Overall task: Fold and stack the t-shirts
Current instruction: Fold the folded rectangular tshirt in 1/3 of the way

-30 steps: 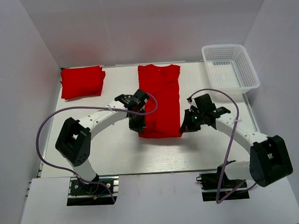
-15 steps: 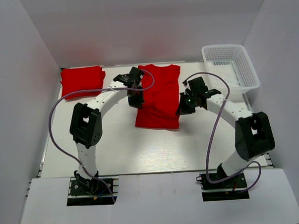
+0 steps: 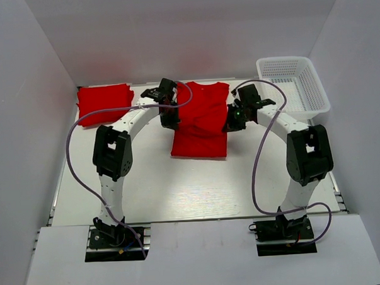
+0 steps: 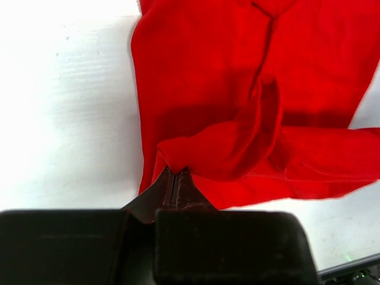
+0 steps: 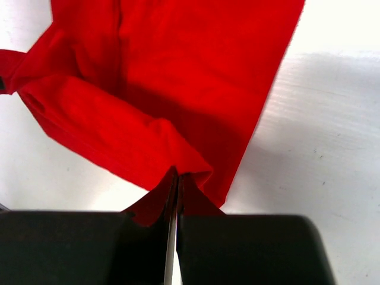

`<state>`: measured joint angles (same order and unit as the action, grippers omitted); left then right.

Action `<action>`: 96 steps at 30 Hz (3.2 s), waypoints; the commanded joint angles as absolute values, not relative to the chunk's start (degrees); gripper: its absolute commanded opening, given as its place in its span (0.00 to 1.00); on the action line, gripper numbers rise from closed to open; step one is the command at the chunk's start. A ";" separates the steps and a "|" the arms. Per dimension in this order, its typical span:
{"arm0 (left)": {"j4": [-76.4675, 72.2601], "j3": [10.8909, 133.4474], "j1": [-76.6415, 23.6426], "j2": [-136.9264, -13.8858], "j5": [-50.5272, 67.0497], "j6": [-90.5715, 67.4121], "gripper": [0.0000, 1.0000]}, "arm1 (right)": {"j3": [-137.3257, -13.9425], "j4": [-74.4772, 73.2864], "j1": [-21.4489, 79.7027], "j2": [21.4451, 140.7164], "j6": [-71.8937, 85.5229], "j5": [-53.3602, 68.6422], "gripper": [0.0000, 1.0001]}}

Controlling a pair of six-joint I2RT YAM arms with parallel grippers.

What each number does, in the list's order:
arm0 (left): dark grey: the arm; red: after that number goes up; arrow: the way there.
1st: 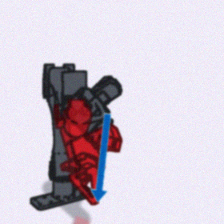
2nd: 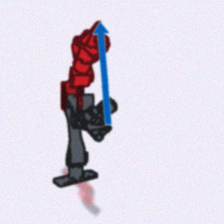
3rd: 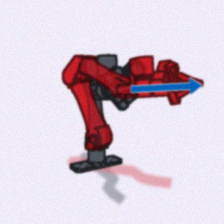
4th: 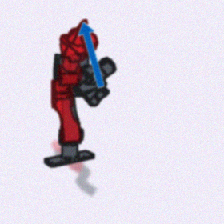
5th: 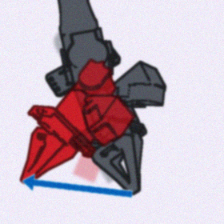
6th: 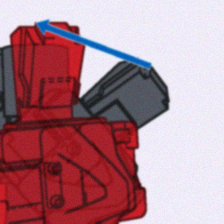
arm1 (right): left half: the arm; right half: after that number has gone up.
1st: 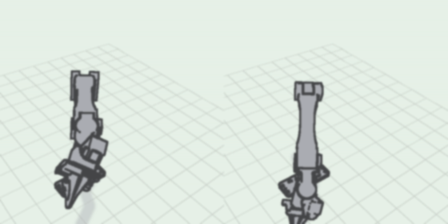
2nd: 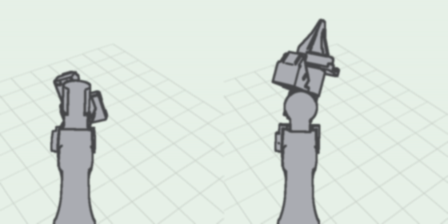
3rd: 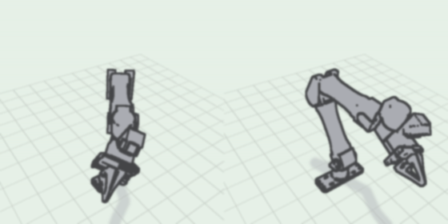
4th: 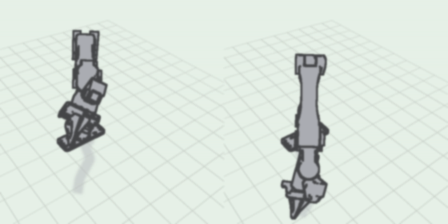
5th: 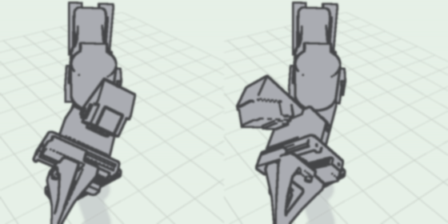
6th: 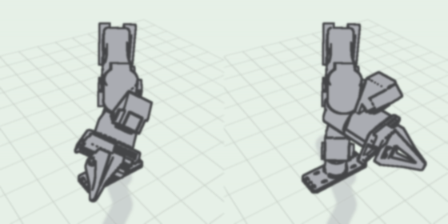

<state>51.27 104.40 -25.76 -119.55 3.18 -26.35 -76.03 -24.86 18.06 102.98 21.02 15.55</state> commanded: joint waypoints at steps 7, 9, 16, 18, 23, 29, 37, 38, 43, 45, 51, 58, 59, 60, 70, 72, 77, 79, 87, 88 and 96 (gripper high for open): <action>47.81 109.51 -24.43 -123.40 4.92 -24.26 0.00 | -82.69 -21.01 16.70 108.27 18.29 13.62 0.00; 47.81 111.26 -24.43 -125.06 4.92 -23.73 0.00 | -83.93 -21.09 16.61 109.59 18.37 14.15 0.00; 47.81 113.20 -23.91 -127.79 4.92 -23.73 0.00 | -87.01 -20.66 16.17 114.42 19.33 14.68 0.00; 47.81 113.81 -23.91 -128.41 4.92 -23.73 0.00 | -88.33 -20.48 16.00 115.13 19.51 13.98 0.00; 45.62 114.87 -23.38 -129.64 5.45 -23.73 0.15 | -91.49 -19.43 15.65 118.21 19.78 12.22 0.12; 44.12 124.25 -20.84 -131.65 3.17 -24.26 1.00 | -99.48 -18.45 13.98 121.89 19.86 12.48 0.90; 42.36 123.51 -16.87 -124.29 3.16 -25.32 1.00 | -100.05 -20.13 13.62 113.67 13.81 17.21 0.90; 41.67 121.22 -16.87 -122.71 3.86 -23.57 1.00 | -98.54 -20.56 13.80 111.38 11.54 18.79 0.90; 39.22 101.11 -18.63 -112.52 9.12 -20.57 1.00 | -82.48 -19.69 16.25 103.37 5.29 23.19 0.90; 36.40 90.51 -19.15 -106.37 13.26 -20.57 1.00 | -80.00 -20.12 18.36 101.87 5.19 23.82 0.90; 24.62 69.10 -21.26 -93.79 19.06 -23.38 1.00 | -76.90 -17.85 23.63 103.88 5.71 24.96 0.90; 14.86 62.58 -23.64 -90.44 24.68 -19.61 1.00 | -83.05 -14.50 28.04 113.10 9.31 26.02 0.90; 14.07 62.06 -23.64 -90.44 24.70 -18.73 1.00 | -84.10 -14.33 28.91 114.33 9.93 25.75 0.90; 14.06 62.05 -24.25 -90.44 24.70 -18.72 1.00 | -85.33 -14.24 29.00 115.56 10.02 25.66 0.90; 16.88 60.74 -24.26 -88.78 19.86 -16.26 1.00 | -90.70 -10.47 30.32 122.34 13.80 21.72 0.90; 17.40 60.03 -24.26 -88.15 19.25 -16.26 1.00 | -90.97 -8.53 30.15 122.70 14.32 18.92 0.90; 18.54 57.83 -24.26 -86.92 17.93 -16.26 1.00 | -93.16 -5.98 30.06 123.75 14.15 14.60 0.90; 19.68 57.83 -24.26 -86.92 17.14 -16.26 1.00 | -94.30 -4.40 30.06 125.06 13.72 12.92 0.90; 21.53 57.83 -24.26 -86.92 16.00 -16.87 1.00 | -105.54 -3.06 28.83 132.96 8.89 4.75 0.90; 22.14 57.83 -24.26 -86.92 15.39 -16.87 1.00 | -109.73 -3.60 28.39 134.46 8.36 3.53 0.90; 23.82 57.83 -24.26 -86.40 13.62 -16.87 1.00 | -113.66 -7.91 26.98 130.89 -6.30 2.64 0.90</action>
